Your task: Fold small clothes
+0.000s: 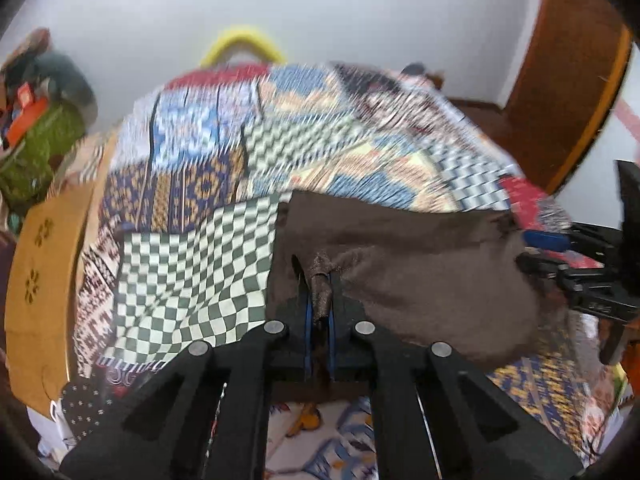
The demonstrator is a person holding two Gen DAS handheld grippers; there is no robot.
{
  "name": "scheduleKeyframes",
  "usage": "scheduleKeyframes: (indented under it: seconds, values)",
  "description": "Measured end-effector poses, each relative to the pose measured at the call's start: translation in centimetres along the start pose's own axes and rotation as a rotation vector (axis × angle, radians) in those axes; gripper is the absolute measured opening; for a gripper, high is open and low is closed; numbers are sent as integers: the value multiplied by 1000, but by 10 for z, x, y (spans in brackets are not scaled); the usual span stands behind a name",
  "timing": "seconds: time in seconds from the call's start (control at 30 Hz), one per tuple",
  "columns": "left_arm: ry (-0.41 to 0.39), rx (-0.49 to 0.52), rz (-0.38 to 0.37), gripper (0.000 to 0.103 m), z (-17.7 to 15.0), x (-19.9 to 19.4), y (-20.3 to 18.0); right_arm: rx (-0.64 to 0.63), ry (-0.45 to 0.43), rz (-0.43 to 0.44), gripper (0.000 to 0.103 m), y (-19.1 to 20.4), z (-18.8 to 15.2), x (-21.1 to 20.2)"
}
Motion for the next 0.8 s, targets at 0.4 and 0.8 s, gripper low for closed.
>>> scheduleKeyframes:
  seconds: [0.4, 0.8]
  values:
    - [-7, -54, 18, 61, -15, 2, 36, 62, -106, -17, 35, 6, -4, -31]
    - [148, -79, -176, 33, -71, 29, 0, 40, -10, 97, 35, 53, -40, -22]
Point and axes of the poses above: each gripper's, at about its wrist camera, not at the fingertips, and x roughly the way its jaws point, y to its left, z to its top, the point moved 8 cm from there along x, roughly the way its jaws point, and after that the axes turned 10 degrees about -z, right-handed, at the moved point
